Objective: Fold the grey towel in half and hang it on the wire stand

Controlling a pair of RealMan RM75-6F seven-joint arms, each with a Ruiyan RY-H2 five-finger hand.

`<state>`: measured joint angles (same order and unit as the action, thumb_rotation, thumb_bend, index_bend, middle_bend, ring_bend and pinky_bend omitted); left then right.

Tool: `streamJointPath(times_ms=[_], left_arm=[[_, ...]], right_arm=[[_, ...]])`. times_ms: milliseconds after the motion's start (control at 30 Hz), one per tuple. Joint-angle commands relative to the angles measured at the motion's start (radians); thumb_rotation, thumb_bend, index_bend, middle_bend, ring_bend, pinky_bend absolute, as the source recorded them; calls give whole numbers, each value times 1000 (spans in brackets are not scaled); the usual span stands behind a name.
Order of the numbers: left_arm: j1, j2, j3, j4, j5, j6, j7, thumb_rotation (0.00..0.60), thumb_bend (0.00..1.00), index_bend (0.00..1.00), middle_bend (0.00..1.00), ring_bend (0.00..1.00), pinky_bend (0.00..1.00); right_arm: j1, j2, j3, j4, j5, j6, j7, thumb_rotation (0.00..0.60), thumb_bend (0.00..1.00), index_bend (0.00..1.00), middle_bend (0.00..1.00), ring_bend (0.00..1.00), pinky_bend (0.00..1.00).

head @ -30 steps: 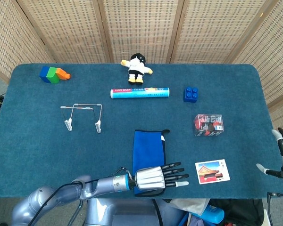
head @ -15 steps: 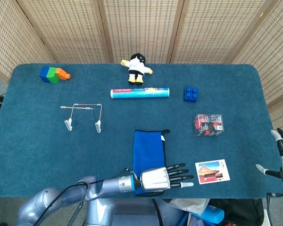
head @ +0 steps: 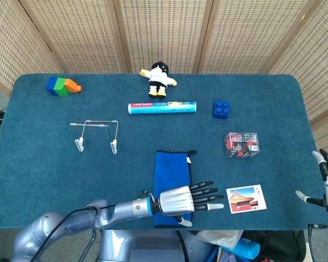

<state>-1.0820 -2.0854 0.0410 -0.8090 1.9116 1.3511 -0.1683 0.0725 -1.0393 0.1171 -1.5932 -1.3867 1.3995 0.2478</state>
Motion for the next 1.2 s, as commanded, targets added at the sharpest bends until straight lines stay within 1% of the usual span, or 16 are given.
streamJointPath(times_ms=[33, 100, 167, 300, 433, 467, 567, 733, 833, 1000, 1200], left_arm=[[14, 41, -38, -31, -57, -44, 48, 523, 0, 0, 0, 0, 0], [26, 69, -63, -65, -106, -92, 89, 570, 0, 0, 0, 0, 0], [39, 106, -99, -120, -175, -156, 131, 599, 0, 0, 0, 0, 0], [59, 154, -157, -185, -283, -240, 221, 600, 15, 0, 0, 0, 0], [79, 178, -203, -203, -392, -320, 346, 600, 31, 0, 0, 0, 0], [86, 180, -219, -195, -437, -350, 404, 600, 33, 0, 0, 0, 0], [97, 175, -247, -201, -506, -377, 498, 600, 35, 0, 0, 0, 0], [99, 162, -265, -197, -550, -391, 537, 600, 46, 0, 0, 0, 0], [90, 148, -272, -175, -567, -405, 562, 600, 47, 0, 0, 0, 0], [79, 120, -287, -152, -599, -432, 553, 600, 48, 0, 0, 0, 0], [67, 87, -284, -99, -607, -444, 550, 600, 50, 0, 0, 0, 0]], right_arm=[[0, 0, 0, 0, 0, 0, 1, 600, 0, 0, 0, 0, 0], [0, 1, -1, -1, -1, 0, 1, 600, 0, 0, 0, 0, 0], [0, 1, -1, -1, -2, 0, 0, 600, 0, 0, 0, 0, 0], [2, 0, -2, -3, -3, -2, -3, 600, 0, 0, 0, 0, 0], [4, -2, -3, -2, -1, -7, -7, 600, 0, 0, 0, 0, 0], [6, -3, -3, -3, 0, -11, -9, 600, 0, 0, 0, 0, 0], [9, -5, -3, -2, 3, -16, -16, 600, 0, 0, 0, 0, 0], [11, -7, -3, -2, 7, -20, -22, 600, 0, 0, 0, 0, 0], [12, -9, -2, 1, 14, -25, -24, 600, 0, 0, 0, 0, 0], [16, -10, -1, 2, 20, -35, -25, 600, 0, 0, 0, 0, 0], [20, -12, -1, 7, 26, -45, -22, 600, 0, 0, 0, 0, 0]])
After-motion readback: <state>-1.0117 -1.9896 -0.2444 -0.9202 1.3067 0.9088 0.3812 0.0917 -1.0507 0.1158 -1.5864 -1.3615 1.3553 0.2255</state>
